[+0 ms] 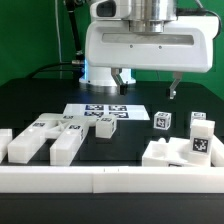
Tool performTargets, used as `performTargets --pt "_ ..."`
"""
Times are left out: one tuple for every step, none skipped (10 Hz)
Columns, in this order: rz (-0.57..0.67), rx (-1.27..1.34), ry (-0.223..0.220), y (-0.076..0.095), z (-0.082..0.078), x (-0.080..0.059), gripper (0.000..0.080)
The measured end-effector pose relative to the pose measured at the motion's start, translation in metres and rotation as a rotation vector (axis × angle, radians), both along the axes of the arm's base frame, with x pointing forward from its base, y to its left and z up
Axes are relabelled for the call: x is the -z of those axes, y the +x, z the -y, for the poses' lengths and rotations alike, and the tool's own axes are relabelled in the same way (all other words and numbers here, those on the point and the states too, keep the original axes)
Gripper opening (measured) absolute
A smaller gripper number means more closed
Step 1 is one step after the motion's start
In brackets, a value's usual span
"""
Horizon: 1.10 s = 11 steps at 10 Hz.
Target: Assemble chair
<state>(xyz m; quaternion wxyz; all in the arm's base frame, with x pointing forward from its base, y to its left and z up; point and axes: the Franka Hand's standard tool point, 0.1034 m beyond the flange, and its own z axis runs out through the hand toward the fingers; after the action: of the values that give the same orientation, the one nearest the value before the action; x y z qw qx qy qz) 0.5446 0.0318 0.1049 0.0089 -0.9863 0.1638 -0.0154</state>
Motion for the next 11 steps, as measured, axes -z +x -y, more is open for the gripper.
performTargets --pt "-0.002 0.0 0.0 -0.001 0.0 0.001 0.0649" --pt "-0.003 0.0 0.0 -0.001 0.0 0.001 0.0649" --pt "-0.002 0.0 0.0 -0.003 0.002 0.002 0.0649" --pt "-0.006 0.011 0.003 -0.018 0.011 0.008 0.0649" --pt "-0.021 0.034 0.013 -0.034 0.022 0.014 0.0649" --pt "-0.04 0.043 0.012 -0.046 0.032 0.02 0.0649" --pt "-0.048 0.048 0.015 -0.053 0.041 0.026 0.0649" --pt "-0.059 0.05 0.014 -0.059 0.051 0.033 0.0649" --pt "-0.036 0.034 0.007 -0.054 0.054 0.032 0.0649" --pt "-0.024 0.013 0.007 -0.047 0.046 0.029 0.0649" --pt "-0.058 0.011 0.015 -0.052 0.047 0.03 0.0649"
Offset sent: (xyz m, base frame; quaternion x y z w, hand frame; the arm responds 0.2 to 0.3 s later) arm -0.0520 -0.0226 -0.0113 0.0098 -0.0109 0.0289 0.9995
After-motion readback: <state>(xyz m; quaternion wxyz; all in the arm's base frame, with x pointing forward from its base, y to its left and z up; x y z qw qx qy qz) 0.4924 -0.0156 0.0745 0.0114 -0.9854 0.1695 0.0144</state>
